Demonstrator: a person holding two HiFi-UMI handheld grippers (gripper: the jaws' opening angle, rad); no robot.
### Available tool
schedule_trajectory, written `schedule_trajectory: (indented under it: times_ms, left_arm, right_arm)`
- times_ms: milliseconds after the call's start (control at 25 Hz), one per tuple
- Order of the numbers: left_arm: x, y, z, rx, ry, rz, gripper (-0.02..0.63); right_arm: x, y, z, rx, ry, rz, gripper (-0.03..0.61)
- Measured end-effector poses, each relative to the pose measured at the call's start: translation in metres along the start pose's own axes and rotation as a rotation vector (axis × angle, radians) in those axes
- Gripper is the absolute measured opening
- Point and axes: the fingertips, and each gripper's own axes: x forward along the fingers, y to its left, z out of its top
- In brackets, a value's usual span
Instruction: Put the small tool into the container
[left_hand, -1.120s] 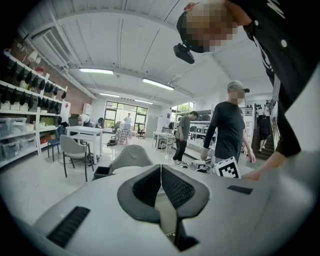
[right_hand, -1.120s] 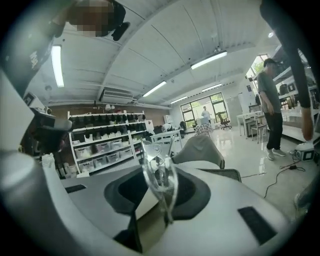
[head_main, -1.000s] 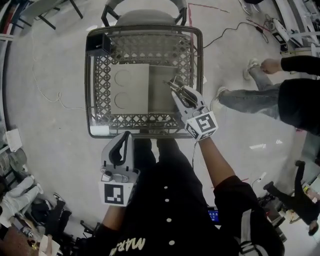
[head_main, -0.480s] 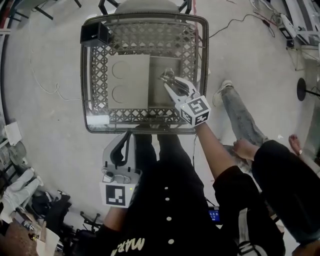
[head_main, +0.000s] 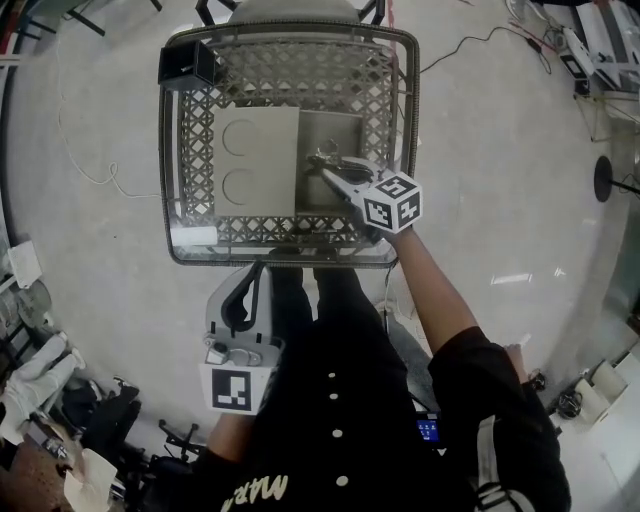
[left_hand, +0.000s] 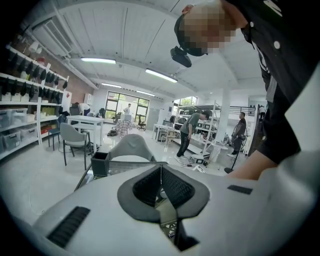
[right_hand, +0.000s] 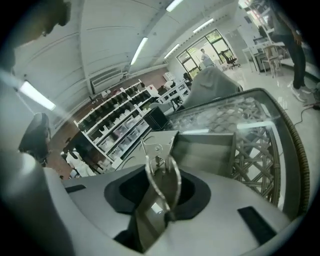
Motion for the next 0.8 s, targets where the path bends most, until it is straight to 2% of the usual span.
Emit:
schedule_trajectory:
  times_ms: [160,280,440,560,680,800]
  left_arm:
    - [0.002,0.001,-0.001,-0.006,0.007,0.001,0.029]
    - [0.002,0.002,-0.002,-0.008,0.008,0.001,0.029]
    - [0.003,0.004,-0.003,-0.009,0.012,0.002,0.029]
    - [0.004,0.006,-0.003,-0.012,0.011,0.004,0.029]
    - [0.005,0.007,-0.003,-0.014,0.014,0.004,0.028]
    - [0.005,0.008,-0.004,-0.013,0.012,0.004,0.029]
  right_arm:
    - [0.008,0.000,-0.007,0.084,0.092,0.050,0.118]
    - [0.014,-0.001,-0.012,0.119,0.162,0.052,0.120]
    - [0.019,-0.014,-0.017,0.137,0.240,-0.038,0.123]
    - [0.022,-0.022,-0.020,0.069,0.282,-0.125,0.107]
    - [0.026,-0.021,-0.019,0.026,0.288,-0.152,0.107]
    - [0.028,-0.022,-0.016,0.028,0.262,-0.183,0.107]
